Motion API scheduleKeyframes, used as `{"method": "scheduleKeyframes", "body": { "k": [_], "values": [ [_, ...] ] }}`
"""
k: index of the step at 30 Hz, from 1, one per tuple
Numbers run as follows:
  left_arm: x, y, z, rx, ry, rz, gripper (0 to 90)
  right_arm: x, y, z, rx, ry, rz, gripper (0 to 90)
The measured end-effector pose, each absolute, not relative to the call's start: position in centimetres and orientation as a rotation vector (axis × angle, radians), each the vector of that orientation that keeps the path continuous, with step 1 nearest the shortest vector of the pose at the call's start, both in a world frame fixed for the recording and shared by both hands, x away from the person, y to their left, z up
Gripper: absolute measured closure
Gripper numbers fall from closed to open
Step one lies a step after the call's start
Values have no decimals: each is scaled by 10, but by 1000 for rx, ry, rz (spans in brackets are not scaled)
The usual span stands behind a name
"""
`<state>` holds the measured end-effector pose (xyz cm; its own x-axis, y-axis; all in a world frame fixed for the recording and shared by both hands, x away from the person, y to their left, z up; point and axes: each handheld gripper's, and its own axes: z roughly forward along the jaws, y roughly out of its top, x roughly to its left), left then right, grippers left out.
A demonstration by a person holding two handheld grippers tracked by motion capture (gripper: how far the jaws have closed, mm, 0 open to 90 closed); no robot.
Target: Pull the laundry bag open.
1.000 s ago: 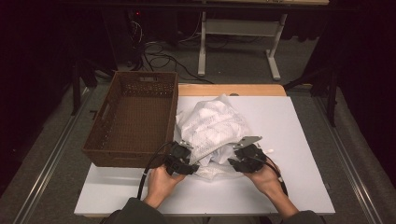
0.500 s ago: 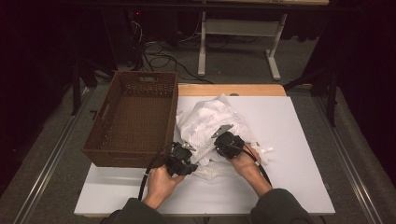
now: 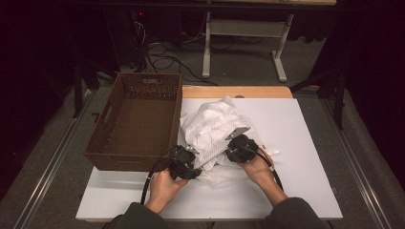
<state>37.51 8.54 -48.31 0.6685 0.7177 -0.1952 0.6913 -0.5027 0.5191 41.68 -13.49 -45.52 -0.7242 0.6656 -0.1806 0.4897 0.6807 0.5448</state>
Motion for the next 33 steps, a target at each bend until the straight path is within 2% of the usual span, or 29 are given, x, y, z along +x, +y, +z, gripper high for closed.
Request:
{"method": "scheduleKeyframes", "body": {
  "k": [4,8,9,10,11,13,16,23,29,33],
  "values": [
    [375,82,-488,2322,1094,63,703,398,-148,-452,892,2550,703,553],
    [375,81,-488,2328,1085,63,773,399,-149,-463,908,2590,658,523],
    [375,81,-488,2328,1085,62,788,402,-147,-467,909,2598,636,542],
    [375,81,-487,2326,1084,59,803,407,-141,-473,909,2618,594,638],
    [375,81,-487,2325,1083,54,803,407,-141,-473,909,2618,594,638],
    [375,82,-486,2323,1079,46,808,414,-134,-477,929,2632,574,749],
    [373,83,-484,2310,1063,51,810,419,-120,-471,928,2635,554,867],
    [371,84,-479,2292,1052,50,811,424,-100,-465,911,2622,564,885],
    [367,83,-474,2294,1035,74,813,445,-91,-477,1024,2585,605,883],
    [365,85,-472,2282,1035,87,814,455,-88,-488,981,2515,531,887]
  ]
}}
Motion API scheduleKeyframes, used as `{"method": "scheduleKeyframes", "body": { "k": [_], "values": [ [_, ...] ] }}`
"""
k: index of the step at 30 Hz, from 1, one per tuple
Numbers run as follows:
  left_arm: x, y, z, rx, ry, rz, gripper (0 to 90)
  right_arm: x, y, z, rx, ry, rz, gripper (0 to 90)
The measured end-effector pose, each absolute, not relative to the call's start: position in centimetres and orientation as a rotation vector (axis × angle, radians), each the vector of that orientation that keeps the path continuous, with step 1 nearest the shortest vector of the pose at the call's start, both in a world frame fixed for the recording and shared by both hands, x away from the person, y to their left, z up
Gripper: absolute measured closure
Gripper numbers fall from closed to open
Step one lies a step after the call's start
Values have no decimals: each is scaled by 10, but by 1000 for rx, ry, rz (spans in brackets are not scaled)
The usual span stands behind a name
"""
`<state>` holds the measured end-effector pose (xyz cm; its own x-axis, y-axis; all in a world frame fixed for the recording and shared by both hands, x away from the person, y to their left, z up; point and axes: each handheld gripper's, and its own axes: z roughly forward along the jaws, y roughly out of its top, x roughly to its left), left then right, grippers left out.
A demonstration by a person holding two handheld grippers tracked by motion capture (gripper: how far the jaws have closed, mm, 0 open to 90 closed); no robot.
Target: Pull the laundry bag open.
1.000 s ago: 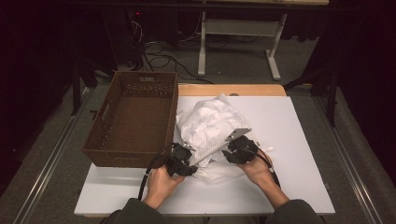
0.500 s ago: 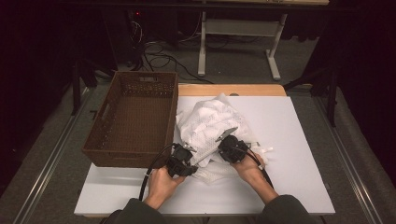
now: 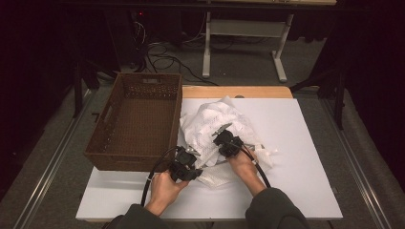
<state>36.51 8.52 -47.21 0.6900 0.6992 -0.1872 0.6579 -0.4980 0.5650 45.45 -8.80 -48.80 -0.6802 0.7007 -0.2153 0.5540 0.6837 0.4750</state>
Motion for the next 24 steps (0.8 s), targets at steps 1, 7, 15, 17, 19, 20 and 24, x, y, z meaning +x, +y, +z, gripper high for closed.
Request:
{"method": "scheduleKeyframes", "body": {
  "k": [1,7,15,17,19,20,24],
  "values": [
    [365,86,-472,2281,1036,84,815,456,-87,-489,955,2498,513,887],
    [364,93,-471,2249,1054,79,813,466,-92,-493,961,2444,497,886],
    [365,97,-475,2238,1075,82,802,452,-100,-479,966,2506,601,664],
    [366,98,-477,2238,1082,72,793,441,-105,-474,924,2513,627,622],
    [367,98,-478,2230,1085,60,789,429,-112,-468,879,2509,655,609],
    [367,97,-478,2228,1087,57,787,424,-116,-464,880,2503,680,607],
    [366,95,-480,2239,1088,70,786,405,-139,-451,879,2472,763,668]
  ]
}}
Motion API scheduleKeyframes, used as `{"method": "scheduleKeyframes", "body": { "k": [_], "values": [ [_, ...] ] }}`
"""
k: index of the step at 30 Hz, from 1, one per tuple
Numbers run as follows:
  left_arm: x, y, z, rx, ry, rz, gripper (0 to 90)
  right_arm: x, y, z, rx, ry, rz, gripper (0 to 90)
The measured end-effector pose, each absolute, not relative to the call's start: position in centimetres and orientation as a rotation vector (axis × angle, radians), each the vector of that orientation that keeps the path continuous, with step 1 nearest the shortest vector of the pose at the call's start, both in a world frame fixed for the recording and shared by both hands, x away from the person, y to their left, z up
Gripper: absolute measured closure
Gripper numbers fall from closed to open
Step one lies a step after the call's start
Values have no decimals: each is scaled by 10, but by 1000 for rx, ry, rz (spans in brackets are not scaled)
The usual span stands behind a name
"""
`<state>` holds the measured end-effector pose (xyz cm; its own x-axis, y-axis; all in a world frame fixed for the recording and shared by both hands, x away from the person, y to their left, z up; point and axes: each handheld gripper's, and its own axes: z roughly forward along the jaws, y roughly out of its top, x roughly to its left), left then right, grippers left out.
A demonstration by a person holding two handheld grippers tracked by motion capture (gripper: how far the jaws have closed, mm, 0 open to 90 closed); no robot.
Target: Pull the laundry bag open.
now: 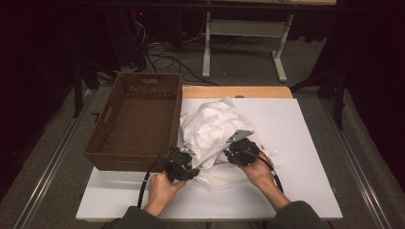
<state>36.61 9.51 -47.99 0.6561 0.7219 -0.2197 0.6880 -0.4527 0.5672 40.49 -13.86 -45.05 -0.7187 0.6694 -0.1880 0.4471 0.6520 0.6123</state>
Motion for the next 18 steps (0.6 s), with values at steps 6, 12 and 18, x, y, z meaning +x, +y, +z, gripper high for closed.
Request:
{"method": "scheduleKeyframes", "body": {
  "k": [6,12,18],
  "values": [
    [368,94,-481,2238,1089,68,787,400,-173,-451,947,2402,678,701],
    [370,91,-483,2249,1087,67,784,418,-188,-469,1094,2333,563,601],
    [371,93,-483,2241,1093,73,769,435,-185,-487,1170,2350,481,559]
  ]
}}
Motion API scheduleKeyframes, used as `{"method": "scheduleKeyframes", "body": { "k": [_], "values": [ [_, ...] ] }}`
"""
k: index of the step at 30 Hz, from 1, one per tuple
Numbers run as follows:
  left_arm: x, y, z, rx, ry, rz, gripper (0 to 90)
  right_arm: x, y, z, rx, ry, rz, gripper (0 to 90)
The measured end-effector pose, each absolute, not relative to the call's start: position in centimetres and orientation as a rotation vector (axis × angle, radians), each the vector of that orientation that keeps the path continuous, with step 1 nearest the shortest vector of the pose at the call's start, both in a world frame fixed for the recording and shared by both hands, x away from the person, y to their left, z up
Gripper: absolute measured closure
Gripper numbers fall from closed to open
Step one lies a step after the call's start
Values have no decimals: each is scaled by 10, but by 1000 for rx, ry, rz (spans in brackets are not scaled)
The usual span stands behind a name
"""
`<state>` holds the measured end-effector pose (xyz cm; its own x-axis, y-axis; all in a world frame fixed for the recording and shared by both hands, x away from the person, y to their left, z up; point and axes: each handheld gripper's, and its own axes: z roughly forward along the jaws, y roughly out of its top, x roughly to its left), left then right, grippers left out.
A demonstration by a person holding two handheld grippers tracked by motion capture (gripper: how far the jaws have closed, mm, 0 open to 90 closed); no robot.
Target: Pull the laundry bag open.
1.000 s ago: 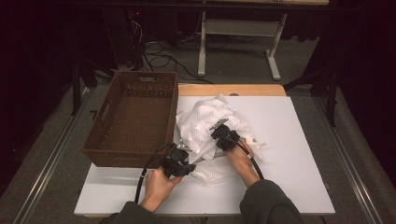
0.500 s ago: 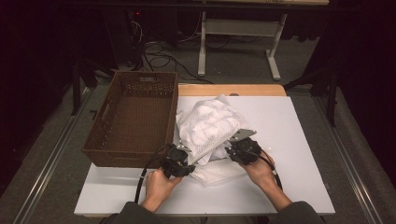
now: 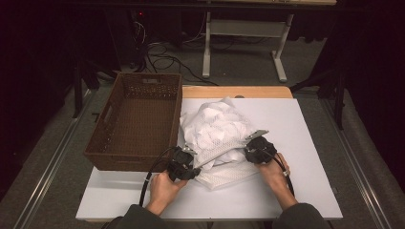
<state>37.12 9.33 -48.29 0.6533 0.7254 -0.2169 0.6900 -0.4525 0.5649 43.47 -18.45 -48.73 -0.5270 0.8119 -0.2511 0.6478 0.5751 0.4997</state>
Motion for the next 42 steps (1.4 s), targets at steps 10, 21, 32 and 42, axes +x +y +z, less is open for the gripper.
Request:
{"method": "scheduleKeyframes", "body": {
  "k": [10,21,32,42],
  "values": [
    [370,94,-478,2233,1072,121,800,429,-197,-489,1140,2394,458,889],
    [376,94,-484,2234,1103,140,796,394,-219,-486,1181,2410,595,841],
    [370,95,-477,2221,1074,103,798,403,-154,-485,959,2551,632,853],
    [362,99,-477,2222,1076,117,805,457,-132,-494,1033,2406,608,863]
  ]
}}
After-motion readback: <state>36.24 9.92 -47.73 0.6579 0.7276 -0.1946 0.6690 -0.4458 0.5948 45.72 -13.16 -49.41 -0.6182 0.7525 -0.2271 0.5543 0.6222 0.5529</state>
